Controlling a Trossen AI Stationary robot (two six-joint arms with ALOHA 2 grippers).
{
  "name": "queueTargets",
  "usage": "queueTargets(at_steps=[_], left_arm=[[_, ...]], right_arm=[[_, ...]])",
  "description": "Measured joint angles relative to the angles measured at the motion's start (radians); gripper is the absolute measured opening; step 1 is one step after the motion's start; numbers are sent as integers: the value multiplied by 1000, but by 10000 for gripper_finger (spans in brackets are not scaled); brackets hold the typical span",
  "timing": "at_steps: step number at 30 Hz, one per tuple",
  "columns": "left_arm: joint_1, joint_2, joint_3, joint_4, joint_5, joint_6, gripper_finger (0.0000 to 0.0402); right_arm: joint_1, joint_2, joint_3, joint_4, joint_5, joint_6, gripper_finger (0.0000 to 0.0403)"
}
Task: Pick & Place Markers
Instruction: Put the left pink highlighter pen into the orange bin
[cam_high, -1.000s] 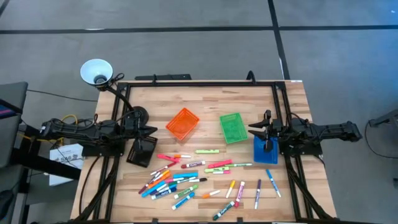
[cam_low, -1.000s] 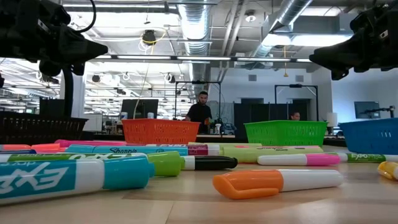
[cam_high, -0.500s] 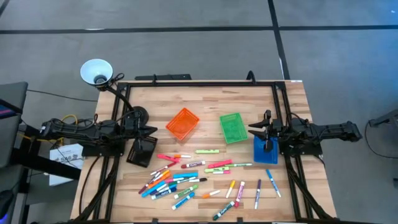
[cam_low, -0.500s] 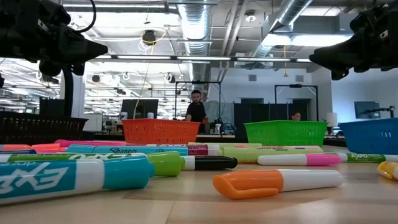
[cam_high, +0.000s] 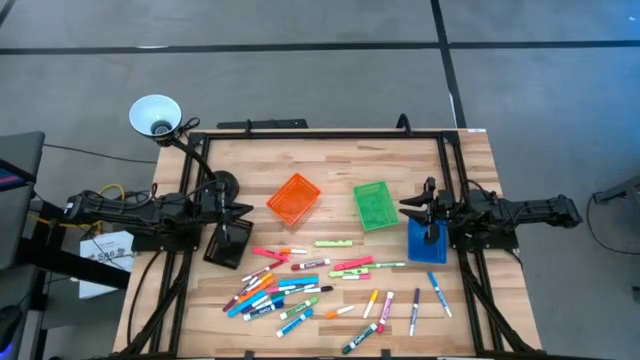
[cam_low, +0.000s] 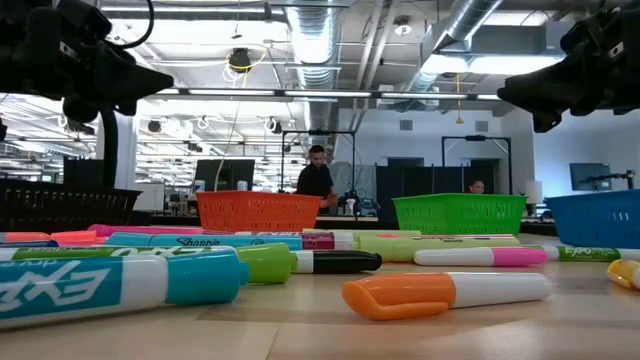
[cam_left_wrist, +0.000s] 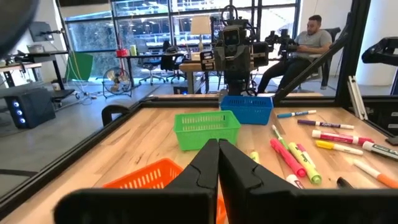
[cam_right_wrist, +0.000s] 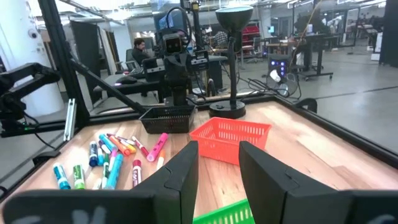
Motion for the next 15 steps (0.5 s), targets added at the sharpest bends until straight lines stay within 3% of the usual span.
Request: queueTargets(at_steps=[11, 15], left_arm=[[0, 0, 0, 11, 0, 12, 7], [0, 0, 0, 103, 0, -9, 7]], right_arm=[[3, 0, 0, 13, -1, 18, 107], [8, 0, 0, 12, -1, 55, 107]])
